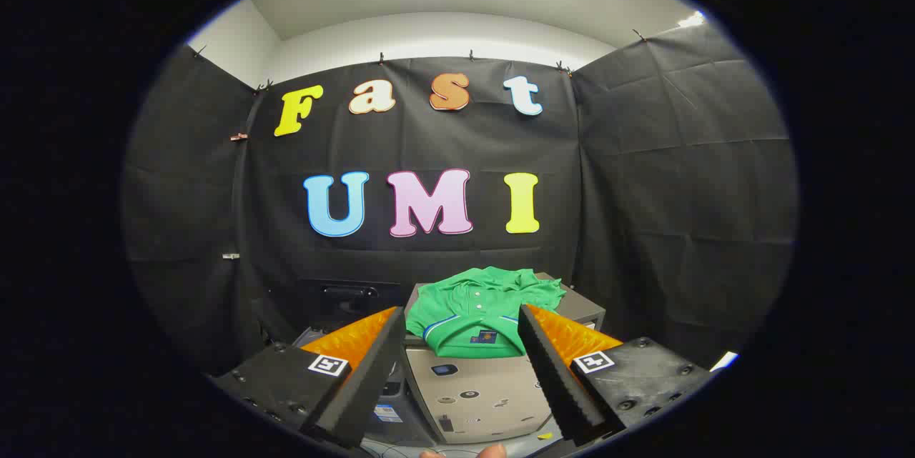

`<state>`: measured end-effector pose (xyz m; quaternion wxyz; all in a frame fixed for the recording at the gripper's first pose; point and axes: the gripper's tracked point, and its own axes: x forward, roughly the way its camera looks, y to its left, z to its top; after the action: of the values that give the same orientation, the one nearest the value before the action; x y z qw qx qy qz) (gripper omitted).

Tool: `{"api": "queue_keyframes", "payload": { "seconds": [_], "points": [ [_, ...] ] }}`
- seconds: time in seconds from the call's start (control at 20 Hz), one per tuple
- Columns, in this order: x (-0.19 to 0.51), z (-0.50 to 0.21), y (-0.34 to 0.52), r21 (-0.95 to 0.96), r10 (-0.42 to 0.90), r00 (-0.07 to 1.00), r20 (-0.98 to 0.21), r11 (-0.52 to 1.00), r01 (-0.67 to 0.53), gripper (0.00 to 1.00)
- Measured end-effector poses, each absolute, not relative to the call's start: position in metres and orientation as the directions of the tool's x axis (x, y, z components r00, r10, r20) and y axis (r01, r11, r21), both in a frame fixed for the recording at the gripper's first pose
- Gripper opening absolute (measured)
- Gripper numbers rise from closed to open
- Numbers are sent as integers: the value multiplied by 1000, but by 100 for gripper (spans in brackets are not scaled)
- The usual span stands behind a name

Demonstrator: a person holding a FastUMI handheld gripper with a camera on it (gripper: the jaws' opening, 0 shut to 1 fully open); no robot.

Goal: Put the clothes into the washing machine and then close the washing machine lid.

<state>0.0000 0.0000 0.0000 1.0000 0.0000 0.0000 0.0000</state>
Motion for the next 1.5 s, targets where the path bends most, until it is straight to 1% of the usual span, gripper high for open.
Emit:
{"api": "queue_keyframes", "payload": {
  "seconds": [0.75, 1.0, 1.15, 1.5],
  "points": [
    [3, -5, -1, 7, 4, 1000, -10, 1000, -4, 98],
    [11, -13, 3, 50, 22, 999, -30, 999, -20, 98],
    [26, -21, 4, 114, 47, 996, -70, 993, -39, 98],
    [85, -23, -22, 78, -1, 992, -123, 997, 11, 98]
  ]
}}
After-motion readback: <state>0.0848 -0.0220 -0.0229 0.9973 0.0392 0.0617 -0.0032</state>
